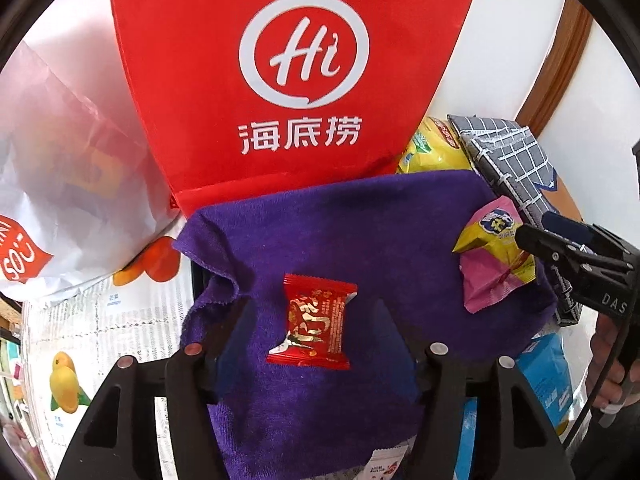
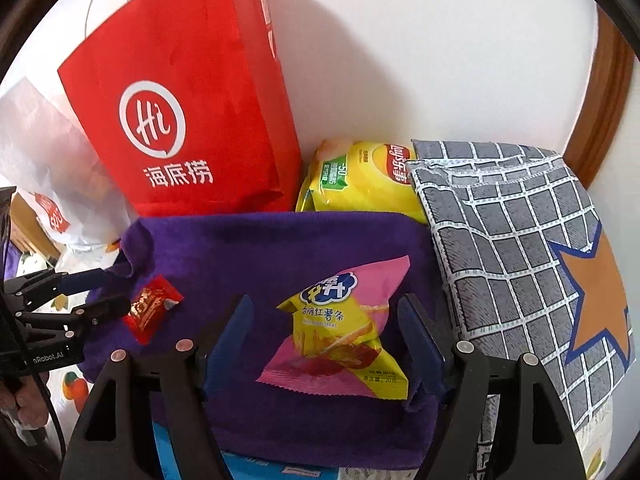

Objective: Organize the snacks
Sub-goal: 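Withdraw both grippers from the purple towel back toward the snack pile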

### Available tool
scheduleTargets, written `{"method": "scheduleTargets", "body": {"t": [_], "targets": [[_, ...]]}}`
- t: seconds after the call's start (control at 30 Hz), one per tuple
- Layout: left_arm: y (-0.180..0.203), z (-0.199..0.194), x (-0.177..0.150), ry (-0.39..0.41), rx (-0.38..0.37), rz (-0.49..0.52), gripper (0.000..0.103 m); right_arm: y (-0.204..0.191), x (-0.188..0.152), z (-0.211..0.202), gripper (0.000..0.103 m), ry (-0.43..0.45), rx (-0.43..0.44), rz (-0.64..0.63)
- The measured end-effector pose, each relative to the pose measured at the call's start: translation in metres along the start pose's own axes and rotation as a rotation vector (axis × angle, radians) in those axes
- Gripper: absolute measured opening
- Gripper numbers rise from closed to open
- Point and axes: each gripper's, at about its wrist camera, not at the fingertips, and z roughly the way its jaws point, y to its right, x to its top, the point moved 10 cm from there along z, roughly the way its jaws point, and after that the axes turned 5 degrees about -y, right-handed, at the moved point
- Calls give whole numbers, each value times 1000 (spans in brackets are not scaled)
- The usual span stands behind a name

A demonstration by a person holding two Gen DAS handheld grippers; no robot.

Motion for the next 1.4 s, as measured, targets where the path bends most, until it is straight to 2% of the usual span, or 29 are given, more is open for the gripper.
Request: {"method": "scheduleTargets", "body": {"t": [0.17, 0.4, 0.53, 0.7, 0.83, 0.97, 1.23, 1.4], "targets": [[1, -12, 3, 13, 5, 1, 64, 3, -6, -16, 75, 16, -17, 23], [18, -36, 4, 51, -3, 63, 64, 15, -21, -51, 75, 42, -79, 70], [29, -57, 2, 96, 37, 111, 64, 23, -34, -76, 75, 66, -123, 113], [42, -88, -5, 140, 16, 140, 64, 30, -55, -107, 74, 71, -186, 139], [56, -120, -21, 177, -9, 173, 64, 27, -75, -126, 69, 67, -132, 172], [67, -138, -43, 174, 7, 202, 64, 22, -96, -141, 68, 89, -100, 200], [74, -150, -86, 159, -9, 201, 64, 18, -138, -149, 68, 48, -104, 208], [70, -144, -110, 132, -27, 175, 64, 3, -164, -140, 68, 0, -97, 158]]}}
